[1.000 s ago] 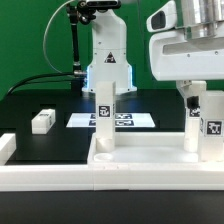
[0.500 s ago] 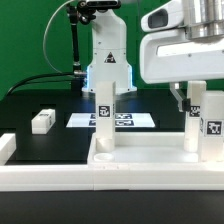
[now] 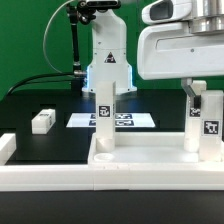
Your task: Assemble desk
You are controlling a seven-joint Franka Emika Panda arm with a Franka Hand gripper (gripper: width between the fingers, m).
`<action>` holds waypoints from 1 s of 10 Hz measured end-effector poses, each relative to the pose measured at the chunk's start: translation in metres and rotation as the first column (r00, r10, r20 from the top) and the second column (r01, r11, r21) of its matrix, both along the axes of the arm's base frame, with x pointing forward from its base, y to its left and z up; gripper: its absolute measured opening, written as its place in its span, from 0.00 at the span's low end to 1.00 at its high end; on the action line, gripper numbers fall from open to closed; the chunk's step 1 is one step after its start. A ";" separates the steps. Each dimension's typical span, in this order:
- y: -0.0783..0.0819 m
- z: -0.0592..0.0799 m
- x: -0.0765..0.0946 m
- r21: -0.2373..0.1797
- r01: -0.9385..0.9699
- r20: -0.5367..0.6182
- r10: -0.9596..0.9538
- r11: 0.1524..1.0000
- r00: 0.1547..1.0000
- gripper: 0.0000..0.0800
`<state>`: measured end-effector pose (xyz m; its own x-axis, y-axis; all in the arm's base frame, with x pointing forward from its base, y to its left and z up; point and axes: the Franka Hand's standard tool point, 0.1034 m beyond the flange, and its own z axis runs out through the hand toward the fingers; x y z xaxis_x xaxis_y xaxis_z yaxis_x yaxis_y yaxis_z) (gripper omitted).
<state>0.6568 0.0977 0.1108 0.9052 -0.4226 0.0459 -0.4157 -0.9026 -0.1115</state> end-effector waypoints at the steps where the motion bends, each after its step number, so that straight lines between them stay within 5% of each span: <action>1: -0.002 0.000 0.000 0.006 0.093 -0.009 -0.093 0.996 0.996 0.36; 3: -0.003 -0.001 -0.001 0.016 0.241 -0.026 -0.240 0.970 0.970 0.36; 6: -0.005 -0.001 -0.005 0.030 0.700 -0.099 -0.695 0.714 0.712 0.36; 8: -0.006 -0.002 -0.009 0.049 0.909 -0.184 -0.891 0.414 0.416 0.36; 10: -0.007 -0.002 -0.010 0.041 0.941 -0.202 -0.919 0.336 0.338 0.36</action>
Offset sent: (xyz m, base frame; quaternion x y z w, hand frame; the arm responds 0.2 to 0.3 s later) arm 0.0001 0.0066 -0.0030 -0.0232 -0.0152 0.4281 0.9033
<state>0.6465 0.0905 0.1087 -0.0906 -0.9838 -0.1549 -0.9929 0.1012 -0.0619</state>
